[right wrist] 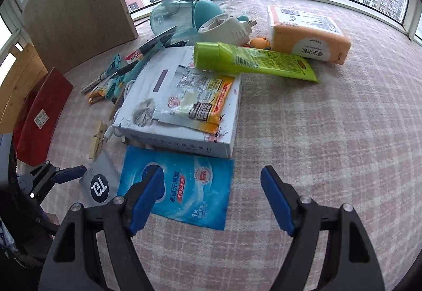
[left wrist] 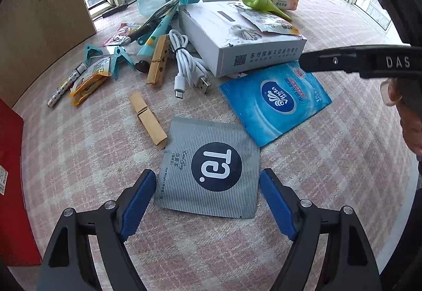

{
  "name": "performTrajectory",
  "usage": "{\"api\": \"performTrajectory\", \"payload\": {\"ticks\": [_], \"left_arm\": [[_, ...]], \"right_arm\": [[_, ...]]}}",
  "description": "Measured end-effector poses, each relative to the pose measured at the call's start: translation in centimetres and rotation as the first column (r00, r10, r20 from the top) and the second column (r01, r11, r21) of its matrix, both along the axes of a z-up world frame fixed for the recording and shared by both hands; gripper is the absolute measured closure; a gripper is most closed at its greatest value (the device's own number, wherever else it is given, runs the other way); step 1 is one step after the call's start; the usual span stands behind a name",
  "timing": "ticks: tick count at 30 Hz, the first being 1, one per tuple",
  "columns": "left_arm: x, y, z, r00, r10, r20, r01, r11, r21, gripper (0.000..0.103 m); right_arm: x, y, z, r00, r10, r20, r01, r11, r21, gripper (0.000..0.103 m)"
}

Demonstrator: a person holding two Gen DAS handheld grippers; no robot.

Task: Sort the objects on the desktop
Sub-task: 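Grasp the grey logo pouch with the left tool while the right tool grasps the blue Vinda tissue pack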

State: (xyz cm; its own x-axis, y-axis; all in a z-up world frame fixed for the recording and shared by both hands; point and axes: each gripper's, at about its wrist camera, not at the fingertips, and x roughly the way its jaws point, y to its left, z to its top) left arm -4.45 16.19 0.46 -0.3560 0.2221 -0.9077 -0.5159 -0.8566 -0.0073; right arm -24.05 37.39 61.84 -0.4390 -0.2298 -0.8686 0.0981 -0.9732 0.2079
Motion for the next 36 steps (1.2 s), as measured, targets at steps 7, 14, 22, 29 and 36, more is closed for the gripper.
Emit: {"api": "performTrajectory", "payload": {"ticks": [7,14,22,29,36], "left_arm": [[-0.3,0.0,-0.1,1.0,-0.001,0.0,0.001,1.0,0.0,0.024],[-0.3,-0.3,-0.2,1.0,-0.017,0.008,0.017,1.0,-0.003,0.024],[-0.6,-0.3,-0.1,0.999,-0.025,0.023,0.026,1.0,-0.016,0.025],[-1.5,-0.6,-0.1,0.998,-0.035,0.049,0.036,0.999,-0.025,0.028],[-1.7,-0.4,-0.3,0.997,-0.057,0.047,0.059,0.998,-0.037,0.028]], "right_arm": [[0.2,-0.4,0.1,0.997,0.077,0.019,-0.077,0.997,-0.026,0.028],[0.0,-3.1,0.9,0.935,0.354,-0.029,-0.353,0.935,0.032,0.028],[-0.2,-7.1,-1.3,0.781,0.622,0.056,-0.623,0.771,0.135,0.028],[-0.8,-9.9,-2.1,0.683,0.726,0.083,-0.722,0.654,0.224,0.028],[-2.1,-11.4,-2.5,0.64,0.759,0.12,-0.759,0.601,0.25,0.027]]}}
